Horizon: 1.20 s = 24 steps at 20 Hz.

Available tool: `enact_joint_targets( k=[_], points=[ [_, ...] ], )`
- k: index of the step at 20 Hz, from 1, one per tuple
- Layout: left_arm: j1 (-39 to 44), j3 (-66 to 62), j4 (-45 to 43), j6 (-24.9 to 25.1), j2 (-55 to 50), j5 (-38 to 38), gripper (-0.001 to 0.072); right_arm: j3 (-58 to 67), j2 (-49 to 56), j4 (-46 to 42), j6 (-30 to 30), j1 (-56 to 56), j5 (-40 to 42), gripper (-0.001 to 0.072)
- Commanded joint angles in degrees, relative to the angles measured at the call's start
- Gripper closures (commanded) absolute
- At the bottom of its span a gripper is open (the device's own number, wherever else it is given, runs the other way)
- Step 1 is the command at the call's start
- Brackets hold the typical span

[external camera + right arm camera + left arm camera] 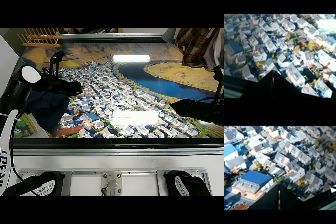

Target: Fold the clothes and pants, and hang the long-sleeved shirts on hangers.

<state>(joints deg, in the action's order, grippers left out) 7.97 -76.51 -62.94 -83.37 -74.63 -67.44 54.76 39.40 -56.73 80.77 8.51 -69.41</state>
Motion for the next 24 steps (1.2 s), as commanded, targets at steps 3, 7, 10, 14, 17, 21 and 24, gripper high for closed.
enact_joint_targets(
  k=[3,7,10,14,17,21,24],
  points=[
    [0.0,0.02,0.0,0.0,-0.02,0.0,0.0697,0.0,0.02,0.0,0.0,-0.04,0.0,0.0696],
    [0.0,0.02,0.0,-0.02,-0.02,0.07,0.0697,0.0,0.02,0.0,0.02,-0.04,0.0,0.0696],
    [-0.13,-0.02,-1.33,2.43,-0.02,2.56,0.0634,0.0,0.02,0.0,0.0,-0.02,0.0,0.0696],
    [-11.06,-7.17,-34.45,-2.43,-4.61,5.01,-0.0008,0.0,0.02,0.0,0.02,-0.02,0.0,0.0696],
    [-16.48,-7.15,-37.92,-5.55,-10.97,5.11,-0.0008,0.0,0.02,0.0,0.0,-0.02,0.0,0.0696],
    [-19.39,-7.17,-37.83,-7.76,-21.16,5.07,-0.0008,0.0,0.02,0.0,0.0,-0.02,0.0,0.0696],
    [-19.37,-7.17,-37.86,-7.74,-26.21,4.44,-0.0009,0.0,0.02,0.0,0.02,-0.02,0.0,0.0696]
  ],
)
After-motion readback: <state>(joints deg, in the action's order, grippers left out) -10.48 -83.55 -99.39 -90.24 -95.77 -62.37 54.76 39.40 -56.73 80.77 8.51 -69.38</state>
